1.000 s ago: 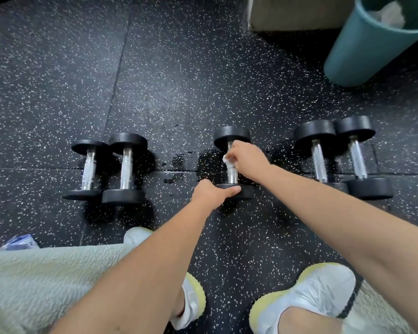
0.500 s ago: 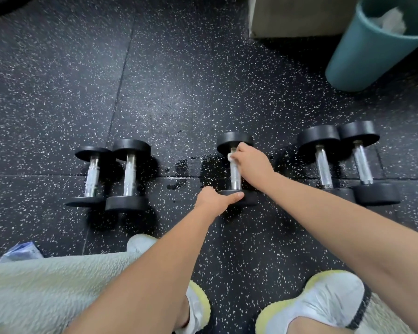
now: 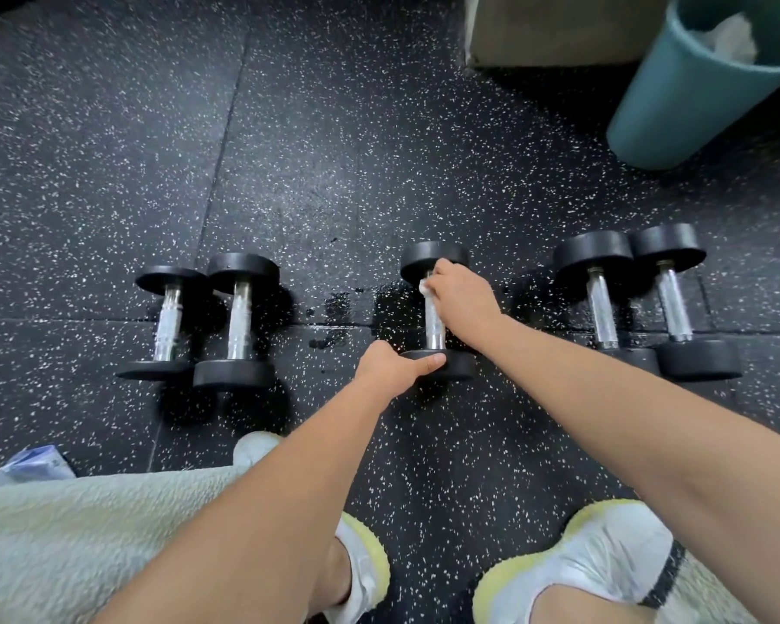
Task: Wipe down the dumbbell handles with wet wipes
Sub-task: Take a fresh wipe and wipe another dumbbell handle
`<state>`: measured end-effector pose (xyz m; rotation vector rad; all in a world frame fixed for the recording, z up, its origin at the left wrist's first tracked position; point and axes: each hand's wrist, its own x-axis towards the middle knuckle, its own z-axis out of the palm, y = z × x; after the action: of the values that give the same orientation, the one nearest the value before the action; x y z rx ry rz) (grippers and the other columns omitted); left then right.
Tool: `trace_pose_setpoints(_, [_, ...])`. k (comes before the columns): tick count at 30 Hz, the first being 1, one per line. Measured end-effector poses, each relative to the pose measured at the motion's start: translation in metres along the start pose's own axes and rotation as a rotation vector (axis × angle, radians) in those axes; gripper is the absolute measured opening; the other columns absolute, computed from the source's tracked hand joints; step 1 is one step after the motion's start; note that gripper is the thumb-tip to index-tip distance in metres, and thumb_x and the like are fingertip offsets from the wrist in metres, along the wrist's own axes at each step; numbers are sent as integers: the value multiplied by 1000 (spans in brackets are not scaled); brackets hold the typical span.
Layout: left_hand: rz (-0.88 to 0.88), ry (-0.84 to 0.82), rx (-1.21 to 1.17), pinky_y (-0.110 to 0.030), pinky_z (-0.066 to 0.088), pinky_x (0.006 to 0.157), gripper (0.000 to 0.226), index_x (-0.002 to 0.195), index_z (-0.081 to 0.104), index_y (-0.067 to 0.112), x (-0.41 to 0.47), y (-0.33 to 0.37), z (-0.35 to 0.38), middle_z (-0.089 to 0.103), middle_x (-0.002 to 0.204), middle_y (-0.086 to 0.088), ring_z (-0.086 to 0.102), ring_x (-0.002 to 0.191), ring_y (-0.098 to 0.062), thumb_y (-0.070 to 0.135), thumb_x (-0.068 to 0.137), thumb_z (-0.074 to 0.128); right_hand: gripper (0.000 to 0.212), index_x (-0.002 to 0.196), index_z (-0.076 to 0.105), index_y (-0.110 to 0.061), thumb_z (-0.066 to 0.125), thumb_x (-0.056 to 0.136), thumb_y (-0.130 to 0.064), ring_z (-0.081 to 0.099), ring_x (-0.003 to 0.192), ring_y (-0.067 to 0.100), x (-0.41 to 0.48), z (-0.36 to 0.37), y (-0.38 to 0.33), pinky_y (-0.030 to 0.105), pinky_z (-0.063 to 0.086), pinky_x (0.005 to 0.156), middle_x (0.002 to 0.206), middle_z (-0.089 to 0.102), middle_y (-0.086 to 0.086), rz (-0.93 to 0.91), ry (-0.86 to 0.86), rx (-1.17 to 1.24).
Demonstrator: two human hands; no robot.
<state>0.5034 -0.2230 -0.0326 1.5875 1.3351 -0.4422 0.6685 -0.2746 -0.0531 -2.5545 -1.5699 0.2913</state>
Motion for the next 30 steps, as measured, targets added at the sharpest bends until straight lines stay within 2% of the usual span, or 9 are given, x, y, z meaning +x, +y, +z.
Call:
trace_pose_setpoints(3, [18,6,-14,-34,44,73,63,104,51,14,-1,-5,-2,56,94,0,53,80,-16,60,77,84,14,102,71,-17,63,94,-10,61,88,26,-2,0,-5,32,38,61,103,56,3,56,10,40])
trace_pose_setpoints(6, [11,0,0,-34,43,73,49,85,50,17,1,-10,-10,56,85,1,49,69,-13,55,82,82,9,99,71,-12,66,92,-9,63,82,29,-24,4,-8,37,46,61,99,57,6,-11,1,34])
trace_pose_setpoints(8, [-1,-10,-38,-35,45,74,54,100,57,10,1,-10,-14,61,95,-2,56,79,-17,53,81,83,8,97,72,-11,69,89,-9,63,83,27,-32,8,-8,37,49,62,98,58,6,-74,-8,20])
trace_pose_setpoints(10, [-24,-7,-81,-34,44,76,66,112,50,6,-2,-6,-16,59,104,-2,56,89,-20,52,79,84,11,92,72,-11,74,84,-5,61,81,26,-22,12,-7,34,48,59,96,56,6,-78,11,15])
trace_pose_setpoints(13, [-3,8,-11,-33,46,72,71,104,45,7,-6,3,-12,56,89,0,55,78,-16,60,77,83,11,95,71,-12,68,88,-4,59,86,24,2,11,-8,35,50,62,101,54,5,-13,24,-6])
trace_pose_setpoints(18, [30,7,113,-32,45,64,80,110,54,6,-5,7,-11,60,92,0,60,84,-19,67,68,85,14,105,68,-13,64,93,-9,60,94,24,1,9,-13,34,51,73,106,58,6,35,45,1])
trace_pose_setpoints(21, [19,9,102,-30,41,57,86,114,62,6,-2,4,-14,62,87,1,59,74,-17,70,61,86,14,101,69,-13,72,87,-9,62,86,23,-24,12,-16,36,56,65,101,59,5,-34,4,1])
trace_pose_setpoints(27, [13,27,77,-29,35,54,61,83,52,14,-1,-3,-15,50,71,2,50,62,-15,63,68,86,17,101,69,-11,66,88,-1,58,93,24,1,10,-12,37,50,64,107,54,5,-16,-8,-27])
trace_pose_setpoints(30, [22,45,88,-29,33,52,63,85,53,13,1,-4,-18,49,70,2,49,61,-15,64,68,87,17,104,69,-12,61,92,-2,56,95,27,14,10,-15,38,46,64,107,54,7,26,9,31])
